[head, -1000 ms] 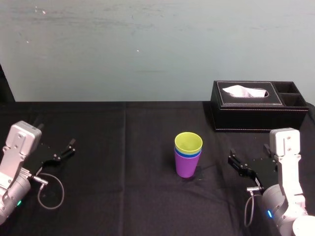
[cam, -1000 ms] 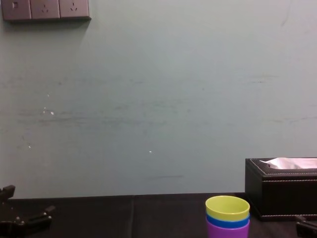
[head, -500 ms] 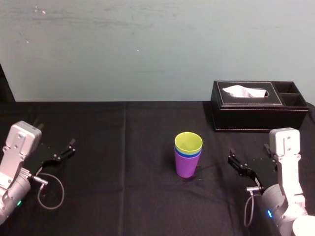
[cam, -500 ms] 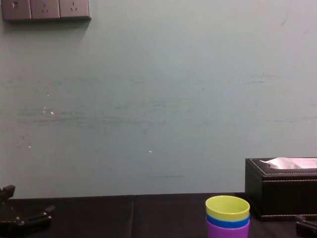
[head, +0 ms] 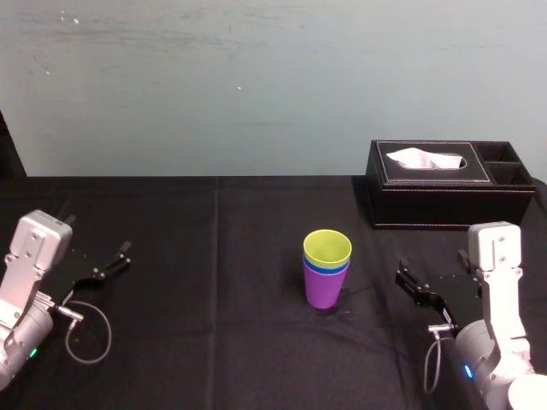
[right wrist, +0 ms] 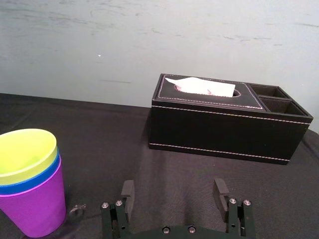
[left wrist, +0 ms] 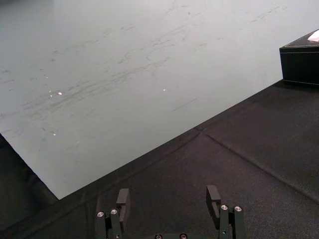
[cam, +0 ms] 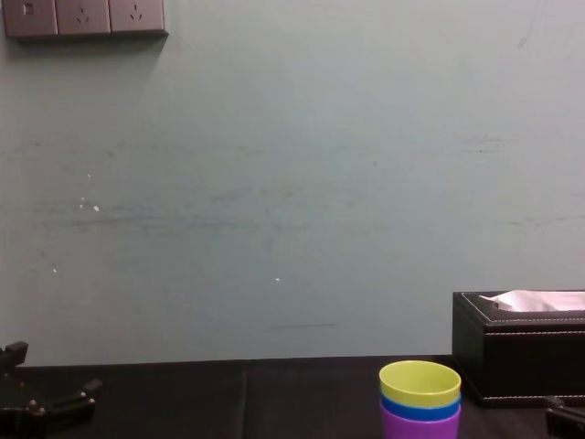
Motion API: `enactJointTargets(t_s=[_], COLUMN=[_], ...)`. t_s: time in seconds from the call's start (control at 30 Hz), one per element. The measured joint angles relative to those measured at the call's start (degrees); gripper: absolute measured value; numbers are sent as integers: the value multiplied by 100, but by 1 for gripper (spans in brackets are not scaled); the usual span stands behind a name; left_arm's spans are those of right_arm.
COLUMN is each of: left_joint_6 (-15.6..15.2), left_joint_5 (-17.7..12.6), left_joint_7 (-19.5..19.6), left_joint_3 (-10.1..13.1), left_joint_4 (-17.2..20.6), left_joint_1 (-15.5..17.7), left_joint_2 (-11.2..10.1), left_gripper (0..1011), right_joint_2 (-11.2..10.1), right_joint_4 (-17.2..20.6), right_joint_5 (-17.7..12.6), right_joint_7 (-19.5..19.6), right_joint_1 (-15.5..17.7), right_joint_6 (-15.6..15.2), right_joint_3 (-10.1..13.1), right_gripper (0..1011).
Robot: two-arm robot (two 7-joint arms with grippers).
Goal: Stack the three plastic cups sequentially using one hand.
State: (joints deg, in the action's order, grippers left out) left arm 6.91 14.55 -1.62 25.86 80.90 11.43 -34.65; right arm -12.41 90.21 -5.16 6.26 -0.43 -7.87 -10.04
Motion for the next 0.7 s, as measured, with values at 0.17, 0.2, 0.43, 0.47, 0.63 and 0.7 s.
enactJointTargets(t_s=[0.17,0.2,0.43,0.47,0.63,0.7], left_joint_6=[0,0,0,0,0,0], left_joint_5=[0,0,0,0,0,0], left_joint_7=[0,0,0,0,0,0], left_joint_3=[0,0,0,0,0,0], left_joint_4=[0,0,0,0,0,0], left_joint_1=[0,0,0,0,0,0], left_joint_2=[0,0,0,0,0,0], left_gripper=[1000,1000,1000,1000,1000,1000], right_joint_2=[0,0,0,0,0,0], right_joint_4=[0,0,0,0,0,0], right_joint_5=[0,0,0,0,0,0], right_joint_7=[2,4,5,5,4,4], right_joint_1=[0,0,0,0,0,0], right_joint_6=[0,0,0,0,0,0], right_joint_3=[0,0,0,0,0,0], right_gripper=[1003,1003,1003,1003,1003,1003])
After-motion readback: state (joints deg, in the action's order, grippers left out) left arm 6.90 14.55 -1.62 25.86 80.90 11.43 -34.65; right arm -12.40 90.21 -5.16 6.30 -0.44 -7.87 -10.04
